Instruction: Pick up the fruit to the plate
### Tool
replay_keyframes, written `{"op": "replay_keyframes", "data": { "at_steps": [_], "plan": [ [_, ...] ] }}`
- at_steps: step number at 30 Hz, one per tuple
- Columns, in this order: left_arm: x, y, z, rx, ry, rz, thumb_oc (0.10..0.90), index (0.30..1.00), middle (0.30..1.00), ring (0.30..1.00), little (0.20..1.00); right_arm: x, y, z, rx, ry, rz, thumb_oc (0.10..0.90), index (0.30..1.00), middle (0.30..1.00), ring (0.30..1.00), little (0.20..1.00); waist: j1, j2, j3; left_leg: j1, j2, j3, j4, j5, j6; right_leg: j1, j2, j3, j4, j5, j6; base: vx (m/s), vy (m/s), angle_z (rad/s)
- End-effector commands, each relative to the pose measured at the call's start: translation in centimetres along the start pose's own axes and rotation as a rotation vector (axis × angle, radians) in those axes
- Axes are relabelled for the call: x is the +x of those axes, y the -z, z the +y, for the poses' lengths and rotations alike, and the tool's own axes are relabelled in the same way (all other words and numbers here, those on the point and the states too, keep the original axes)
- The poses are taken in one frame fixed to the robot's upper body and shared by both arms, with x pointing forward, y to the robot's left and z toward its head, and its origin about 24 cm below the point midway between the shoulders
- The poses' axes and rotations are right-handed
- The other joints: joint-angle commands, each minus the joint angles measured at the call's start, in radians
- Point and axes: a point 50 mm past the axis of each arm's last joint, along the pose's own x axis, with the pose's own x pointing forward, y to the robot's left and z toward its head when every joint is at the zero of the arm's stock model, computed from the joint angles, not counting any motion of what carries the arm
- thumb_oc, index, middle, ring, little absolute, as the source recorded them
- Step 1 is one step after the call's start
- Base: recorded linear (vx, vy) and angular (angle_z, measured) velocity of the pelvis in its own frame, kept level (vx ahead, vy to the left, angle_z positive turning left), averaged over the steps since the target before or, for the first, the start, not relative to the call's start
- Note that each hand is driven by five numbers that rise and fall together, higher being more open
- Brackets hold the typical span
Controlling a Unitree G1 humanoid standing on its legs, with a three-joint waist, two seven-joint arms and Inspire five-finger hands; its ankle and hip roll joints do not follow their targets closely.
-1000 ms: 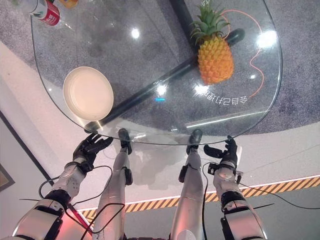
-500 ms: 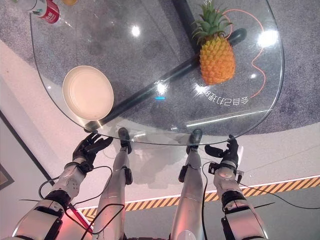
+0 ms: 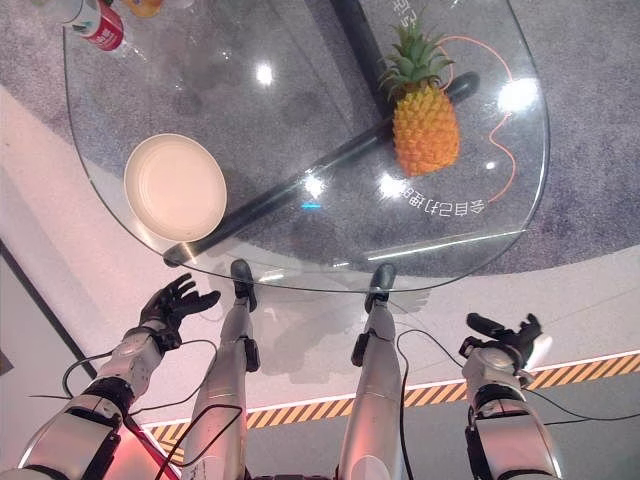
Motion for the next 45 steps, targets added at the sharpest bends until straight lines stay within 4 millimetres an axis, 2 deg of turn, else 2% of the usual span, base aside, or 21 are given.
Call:
{"op": "replay_keyframes", "data": {
  "at_steps": [1, 6, 7, 9, 10, 14, 16, 20, 21, 26, 32, 33, 40, 45],
  "plan": [
    [-0.4, 0.4, 3.5, 0.095, -0.118, 0.03, 0.8, 0.9, 0.9, 0.9, 0.9, 2.1, -3.3, -5.3, 0.145, 0.261, -0.055, 0.8, 0.9, 0.9, 0.9, 0.9, 0.039, -0.04, 0.004, 0.006, 0.007, -0.038, 0.057, -0.082, -0.021, -0.027, 0.011, -0.015, -0.012, 0.104, 0.013, 0.02, -0.007, 0.05],
    [-0.6, 0.9, 3.7, 0.127, -0.123, 0.052, 0.8, 0.9, 0.9, 0.9, 0.9, 1.7, -8.4, -5.1, 0.356, 0.269, -0.233, 0.8, 0.9, 0.9, 0.9, 0.9, 0.043, -0.049, 0.004, 0.014, 0.006, -0.044, 0.056, -0.086, -0.019, -0.014, 0.005, -0.029, -0.018, 0.106, 0.017, 0.0, -0.008, 0.05],
    [-0.7, 1.4, 3.6, 0.124, -0.124, 0.06, 0.8, 0.9, 0.9, 0.9, 0.9, 0.9, -10.3, -4.3, 0.414, 0.255, -0.31, 0.8, 0.9, 0.9, 0.9, 0.9, 0.043, -0.049, 0.004, 0.024, 0.007, -0.042, 0.05, -0.09, -0.02, -0.006, 0.007, -0.031, -0.02, 0.101, 0.018, 0.0, 0.0, 0.0],
    [-0.7, 1.4, 3.6, 0.122, -0.125, 0.058, 0.8, 0.9, 0.9, 0.9, 0.9, 0.6, -10.9, -4.0, 0.438, 0.245, -0.336, 0.8, 0.9, 0.9, 0.9, 0.9, 0.04, -0.051, 0.004, 0.016, 0.004, -0.043, 0.047, -0.082, -0.018, -0.012, 0.005, -0.031, -0.024, 0.108, 0.017, -0.01, 0.028, -0.01],
    [-0.8, 1.9, 3.5, 0.118, -0.124, 0.064, 0.8, 0.9, 0.9, 0.9, 0.9, -0.7, -13.1, -3.1, 0.507, 0.203, -0.431, 0.8, 0.9, 0.9, 0.9, 0.9, 0.041, -0.05, 0.004, 0.028, 0.005, -0.04, 0.039, -0.087, -0.019, -0.005, 0.006, -0.032, -0.026, 0.102, 0.017, -0.01, 0.065, -0.03],
    [-0.9, 2.3, 3.4, 0.102, -0.121, 0.061, 0.8, 0.9, 0.9, 0.9, 0.9, -4.1, -16.8, -1.1, 0.579, 0.114, -0.624, 0.8, 0.9, 0.9, 0.9, 0.9, 0.033, -0.05, 0.004, 0.03, 0.0, -0.037, 0.025, -0.08, -0.018, -0.009, 0.003, -0.033, -0.03, 0.104, 0.018, -0.01, 0.059, 0.0],
    [-1.0, 2.4, 3.2, 0.088, -0.116, 0.054, 0.8, 0.9, 0.9, 0.9, 0.9, -6.7, -18.9, -0.2, 0.612, 0.053, -0.745, 0.8, 0.9, 0.9, 0.9, 0.9, 0.027, -0.047, 0.004, 0.021, -0.006, -0.036, 0.02, -0.072, -0.015, -0.019, 0.0, -0.032, -0.032, 0.107, 0.016, -0.03, 0.07, 0.0],
    [-1.1, 3.0, 3.1, 0.072, -0.109, 0.059, 0.8, 0.9, 0.9, 0.9, 0.9, -10.6, -20.7, 0.7, 0.62, -0.008, -0.928, 0.8, 0.9, 0.9, 0.9, 0.9, 0.02, -0.04, 0.004, 0.031, -0.008, -0.031, 0.01, -0.073, -0.013, -0.018, 0.001, -0.024, -0.033, 0.1, 0.016, -0.01, 0.059, 0.01],
    [-1.1, 3.2, 2.9, 0.061, -0.1, 0.056, 0.8, 0.9, 0.9, 0.9, 0.9, -12.8, -21.6, 1.1, 0.617, -0.038, -1.034, 0.8, 0.9, 0.9, 0.9, 0.9, 0.016, -0.034, 0.004, 0.021, -0.013, -0.028, 0.009, -0.064, -0.01, -0.027, -0.002, -0.019, -0.035, 0.105, 0.016, -0.02, 0.086, 0.01],
    [-1.4, 4.0, 2.7, 0.047, -0.095, 0.062, 0.8, 0.9, 0.9, 0.9, 0.9, -15.8, -21.9, 1.2, 0.625, -0.104, -1.165, 0.8, 0.9, 0.9, 0.9, 0.9, 0.01, -0.028, 0.004, 0.028, -0.012, -0.019, 0.006, -0.065, -0.01, -0.024, -0.005, -0.015, -0.034, 0.097, 0.019, 0.0, 0.033, 0.01],
    [-1.5, 4.4, 2.5, 0.047, -0.09, 0.064, 0.8, 0.9, 0.9, 0.9, 0.9, -17.6, -21.4, 1.6, 0.602, -0.199, -1.243, 0.8, 0.9, 0.9, 0.9, 0.9, 0.005, -0.026, 0.004, 0.031, -0.013, -0.013, 0.002, -0.061, -0.009, -0.02, -0.007, -0.014, -0.036, 0.094, 0.019, 0.0, 0.0, 0.0],
    [-1.4, 4.3, 2.4, 0.049, -0.09, 0.063, 0.8, 0.9, 0.9, 0.9, 0.9, -18.3, -21.2, 2.1, 0.555, -0.264, -1.264, 0.8, 0.9, 0.9, 0.9, 0.9, 0.004, -0.027, 0.004, 0.029, -0.014, -0.013, 0.003, -0.059, -0.009, -0.024, -0.006, -0.013, -0.034, 0.096, 0.018, 0.0, 0.0, 0.0],
    [-1.4, 4.2, 2.2, 0.055, -0.085, 0.059, 0.8, 0.9, 0.9, 0.9, 0.9, -19.3, -20.3, 3.9, 0.38, -0.439, -1.276, 0.8, 0.9, 0.9, 0.9, 0.9, 0.004, -0.028, 0.004, 0.03, -0.014, -0.005, -0.001, -0.054, -0.01, -0.019, -0.007, -0.018, -0.039, 0.096, 0.019, 0.0, 0.0, 0.0],
    [-1.4, 4.3, 2.2, 0.061, -0.083, 0.061, 0.8, 0.9, 0.9, 0.9, 0.9, -19.5, -19.8, 4.8, 0.331, -0.507, -1.259, 0.8, 0.9, 0.9, 0.9, 0.9, 0.008, -0.026, 0.004, 0.031, -0.013, -0.001, -0.002, -0.051, -0.011, -0.018, -0.008, -0.024, -0.038, 0.095, 0.017, 0.0, 0.0, 0.0]
  ]
}}
